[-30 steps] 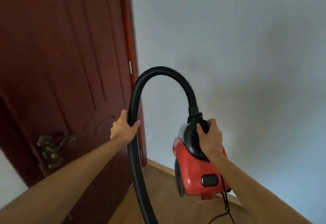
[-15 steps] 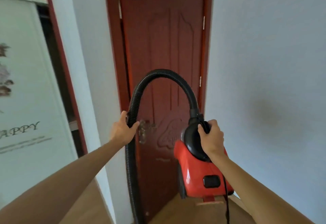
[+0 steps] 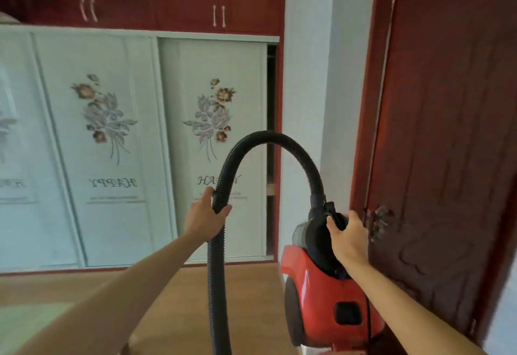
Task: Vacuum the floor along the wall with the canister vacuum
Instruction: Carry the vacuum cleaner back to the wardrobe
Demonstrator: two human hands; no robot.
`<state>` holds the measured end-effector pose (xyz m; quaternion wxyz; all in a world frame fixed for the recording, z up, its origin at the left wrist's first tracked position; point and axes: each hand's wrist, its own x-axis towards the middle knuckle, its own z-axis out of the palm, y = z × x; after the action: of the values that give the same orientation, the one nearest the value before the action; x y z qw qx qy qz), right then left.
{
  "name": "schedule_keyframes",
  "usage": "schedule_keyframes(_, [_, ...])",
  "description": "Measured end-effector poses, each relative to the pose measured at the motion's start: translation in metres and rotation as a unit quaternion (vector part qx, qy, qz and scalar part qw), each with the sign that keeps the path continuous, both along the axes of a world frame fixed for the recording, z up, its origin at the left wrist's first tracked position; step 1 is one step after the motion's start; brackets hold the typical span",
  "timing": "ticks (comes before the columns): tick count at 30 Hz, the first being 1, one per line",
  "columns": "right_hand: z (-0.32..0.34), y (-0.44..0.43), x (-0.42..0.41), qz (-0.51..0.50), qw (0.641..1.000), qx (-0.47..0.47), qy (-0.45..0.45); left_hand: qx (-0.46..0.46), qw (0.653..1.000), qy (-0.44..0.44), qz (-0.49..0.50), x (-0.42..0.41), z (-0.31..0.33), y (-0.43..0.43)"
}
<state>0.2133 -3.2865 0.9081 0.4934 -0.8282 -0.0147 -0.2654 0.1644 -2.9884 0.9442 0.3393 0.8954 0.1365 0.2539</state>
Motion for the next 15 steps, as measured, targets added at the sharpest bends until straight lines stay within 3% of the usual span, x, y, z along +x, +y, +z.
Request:
schedule_keyframes(8, [-0.003, 0.169, 0.045, 0.149, 0.988, 0.028, 0.006, 0.012, 0.989, 0.011, 0.15, -0.042, -0.001, 0.136])
schedule_keyframes(15, [0.003, 0.294, 0.109, 0.255, 0.966, 0.032, 0.012, 0.005, 0.97, -0.006, 0.243, -0.017, 0.005, 0.219])
